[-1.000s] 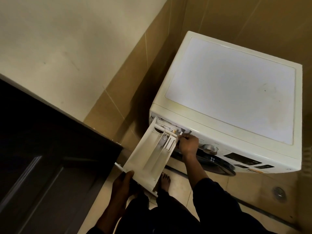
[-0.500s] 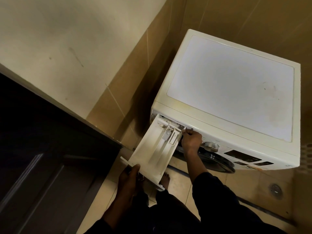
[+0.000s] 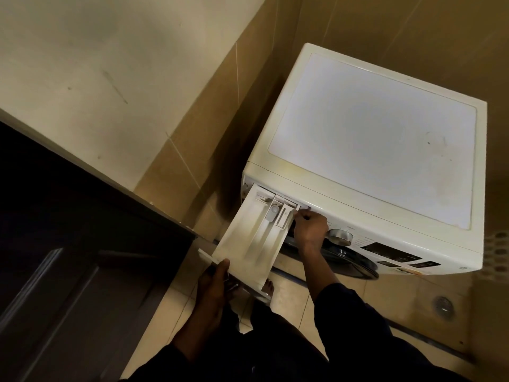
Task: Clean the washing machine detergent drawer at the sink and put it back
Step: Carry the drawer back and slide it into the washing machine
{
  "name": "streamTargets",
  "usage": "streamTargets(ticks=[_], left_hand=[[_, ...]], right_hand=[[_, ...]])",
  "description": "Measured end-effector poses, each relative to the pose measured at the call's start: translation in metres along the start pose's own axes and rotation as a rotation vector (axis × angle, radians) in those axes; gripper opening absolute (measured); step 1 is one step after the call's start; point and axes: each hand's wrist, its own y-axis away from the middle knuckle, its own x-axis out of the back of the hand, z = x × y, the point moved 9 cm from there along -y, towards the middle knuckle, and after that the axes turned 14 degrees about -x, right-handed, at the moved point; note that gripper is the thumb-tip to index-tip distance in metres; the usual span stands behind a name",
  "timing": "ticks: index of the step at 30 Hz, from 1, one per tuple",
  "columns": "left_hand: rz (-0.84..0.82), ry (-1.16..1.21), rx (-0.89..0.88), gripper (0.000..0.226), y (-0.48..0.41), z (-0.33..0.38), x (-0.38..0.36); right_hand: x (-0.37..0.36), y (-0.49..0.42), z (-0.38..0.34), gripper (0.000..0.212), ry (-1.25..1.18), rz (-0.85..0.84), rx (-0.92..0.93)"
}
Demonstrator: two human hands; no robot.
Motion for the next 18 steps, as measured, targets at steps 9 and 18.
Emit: streamTargets(ticks=[9, 18], left_hand=[[0.011, 0.137, 0.097, 0.041, -0.015, -0.009, -0.033], [-0.057, 0.167, 0.071, 0.058, -0.031, -0.002, -0.061]], right_hand=[[0.001, -0.006, -0.005, 0.014, 0.014, -0.023, -0.013], [0.012, -0.007, -0.001, 0.018, 0.136, -0.052, 0.073]])
